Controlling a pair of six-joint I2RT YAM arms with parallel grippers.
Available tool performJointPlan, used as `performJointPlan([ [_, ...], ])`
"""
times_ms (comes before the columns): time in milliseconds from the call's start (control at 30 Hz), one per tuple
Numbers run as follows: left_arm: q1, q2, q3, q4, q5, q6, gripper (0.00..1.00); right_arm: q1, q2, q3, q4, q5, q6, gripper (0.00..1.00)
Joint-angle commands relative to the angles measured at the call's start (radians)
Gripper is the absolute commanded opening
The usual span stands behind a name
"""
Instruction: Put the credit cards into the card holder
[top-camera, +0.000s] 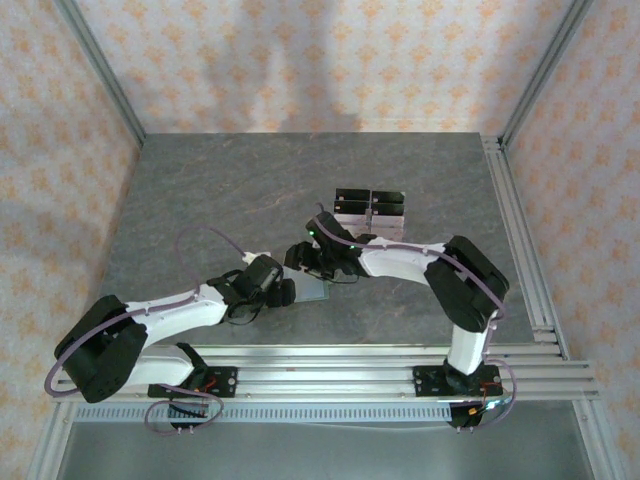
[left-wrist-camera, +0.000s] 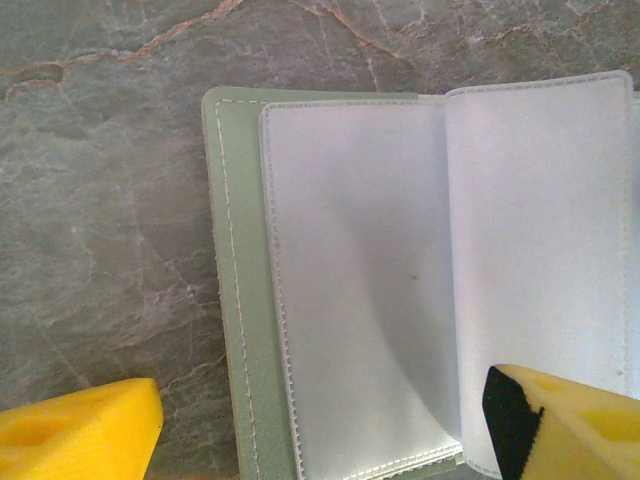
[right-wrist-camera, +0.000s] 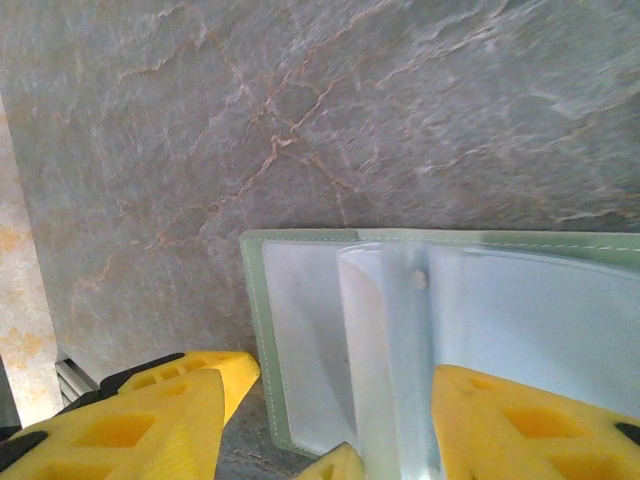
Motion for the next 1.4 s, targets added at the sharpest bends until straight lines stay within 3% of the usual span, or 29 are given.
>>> performJointPlan([
  [0, -0.004, 0.008, -0.006, -0.005, -0.049, 0.006, 0.86, -0.007, -0.006, -0.026, 0.016, 0.034, 0.016, 0.57],
  [300, -0.004, -0.042, 0.003, -0.042, -0.054, 0.012, 0.85, 0.016, 0.057, 0.024, 0.058, -0.022, 0.037, 0.57],
  [667, -0.005, -0.433, -0.042, -0.262, -0.157, -0.1, 0.89, 0.083, 0.171, 0.13, 0.107, -0.035, 0.109, 0.57],
  [933, -0.005, -0.441, -0.024, -0.318, -0.203, -0.168, 0.95, 0.093, 0.191, 0.105, 0.182, -0.049, 0.168, 0.57],
  [1133, -0.004, -0.388, 0.0, -0.311, -0.23, -0.181, 0.98, 0.093, 0.075, 0.145, 0.019, -0.032, 0.061, 0.57],
  [1367, -0.003, -0.318, 0.068, -0.311, -0.249, -0.146, 1.0, 0.052, -0.108, 0.201, -0.289, 0.076, -0.094, 0.57],
])
